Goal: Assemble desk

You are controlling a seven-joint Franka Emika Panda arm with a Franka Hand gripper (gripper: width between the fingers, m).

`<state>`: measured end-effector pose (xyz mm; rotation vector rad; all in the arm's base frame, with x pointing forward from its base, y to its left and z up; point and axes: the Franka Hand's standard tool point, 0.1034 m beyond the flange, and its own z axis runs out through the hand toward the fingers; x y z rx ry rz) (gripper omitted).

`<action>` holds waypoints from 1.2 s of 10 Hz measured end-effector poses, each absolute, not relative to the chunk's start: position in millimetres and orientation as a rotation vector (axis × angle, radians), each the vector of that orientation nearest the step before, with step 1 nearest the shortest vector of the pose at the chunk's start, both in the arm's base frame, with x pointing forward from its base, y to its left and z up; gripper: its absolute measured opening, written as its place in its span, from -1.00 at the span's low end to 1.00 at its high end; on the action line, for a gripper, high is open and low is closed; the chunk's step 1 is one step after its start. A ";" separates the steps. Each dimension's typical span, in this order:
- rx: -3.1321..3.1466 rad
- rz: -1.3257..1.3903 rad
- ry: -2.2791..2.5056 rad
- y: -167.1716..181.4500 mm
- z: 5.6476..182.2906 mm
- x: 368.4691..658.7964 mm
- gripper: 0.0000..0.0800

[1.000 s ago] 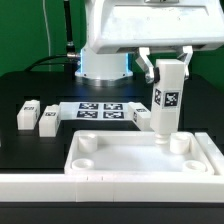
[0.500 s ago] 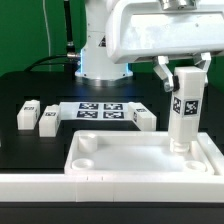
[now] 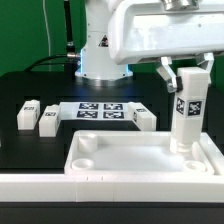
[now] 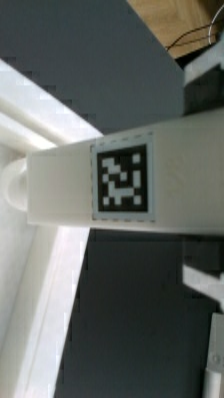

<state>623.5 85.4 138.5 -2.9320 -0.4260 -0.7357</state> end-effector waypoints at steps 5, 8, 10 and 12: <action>-2.923 -0.715 -0.414 95.3 130.6 626.6 -0.27; -2.925 -0.706 -0.409 93.6 126.2 626.2 -0.27; -2.924 -0.704 -0.402 91.8 126.2 629.3 -0.27; -2.923 -0.705 -0.401 92.3 125.9 630.8 -0.27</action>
Offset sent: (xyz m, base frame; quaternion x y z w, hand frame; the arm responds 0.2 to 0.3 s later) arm 0.0013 0.0044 -0.0030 -0.0071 0.0048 0.0022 1.0000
